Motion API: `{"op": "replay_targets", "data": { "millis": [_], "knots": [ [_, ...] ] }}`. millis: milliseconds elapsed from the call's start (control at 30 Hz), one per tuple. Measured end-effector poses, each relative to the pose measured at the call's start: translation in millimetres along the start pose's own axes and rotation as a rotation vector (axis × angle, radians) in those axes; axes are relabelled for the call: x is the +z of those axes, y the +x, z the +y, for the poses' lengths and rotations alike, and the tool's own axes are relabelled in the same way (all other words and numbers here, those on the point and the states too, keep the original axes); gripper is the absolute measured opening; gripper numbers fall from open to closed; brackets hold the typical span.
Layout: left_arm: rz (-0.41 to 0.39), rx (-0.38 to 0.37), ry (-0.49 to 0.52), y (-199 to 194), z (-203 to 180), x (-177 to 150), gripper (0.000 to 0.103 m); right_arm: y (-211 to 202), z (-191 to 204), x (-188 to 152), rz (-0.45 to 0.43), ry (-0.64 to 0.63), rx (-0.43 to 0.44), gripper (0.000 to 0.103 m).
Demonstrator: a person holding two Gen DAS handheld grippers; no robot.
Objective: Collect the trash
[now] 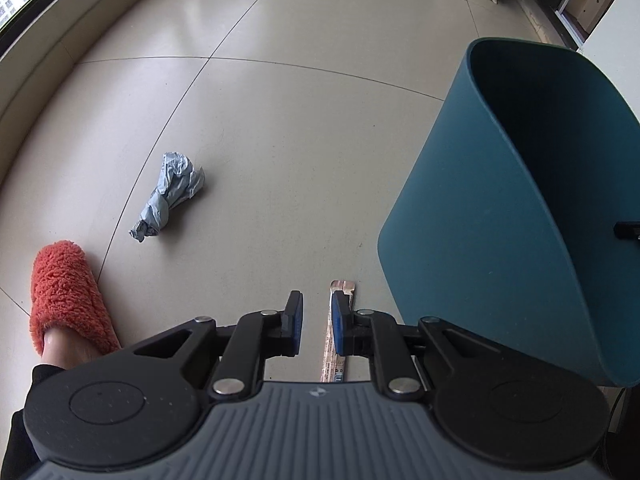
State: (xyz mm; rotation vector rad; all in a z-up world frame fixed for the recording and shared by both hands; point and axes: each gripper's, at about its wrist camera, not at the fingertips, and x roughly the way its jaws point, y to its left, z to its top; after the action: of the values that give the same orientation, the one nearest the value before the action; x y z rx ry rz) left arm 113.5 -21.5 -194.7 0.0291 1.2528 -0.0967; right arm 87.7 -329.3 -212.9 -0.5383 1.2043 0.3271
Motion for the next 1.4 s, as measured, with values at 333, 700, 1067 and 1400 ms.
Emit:
{"op": "replay_targets", "data": {
  "millis": [333, 700, 1067, 1400],
  "knots": [
    [0.079, 0.030, -0.011, 55.6, -7.8, -21.1, 0.020, -2.1, -19.1, -3.7, 0.014, 0.087, 0.006, 0.007],
    [0.152, 0.057, 0.094, 138.0, -41.8, -50.6, 0.073, 1.4, -15.1, -0.7, 0.019, 0.069, 0.013, 0.008],
    [0.227, 0.103, 0.088, 196.2, -38.2, -60.8, 0.073, 11.4, -17.6, -14.4, 0.020, 0.044, 0.013, 0.009],
    [0.183, 0.031, 0.011, 197.5, -29.2, -59.0, 0.055, 13.3, -15.2, -14.7, 0.024, 0.043, 0.007, 0.009]
  ]
}}
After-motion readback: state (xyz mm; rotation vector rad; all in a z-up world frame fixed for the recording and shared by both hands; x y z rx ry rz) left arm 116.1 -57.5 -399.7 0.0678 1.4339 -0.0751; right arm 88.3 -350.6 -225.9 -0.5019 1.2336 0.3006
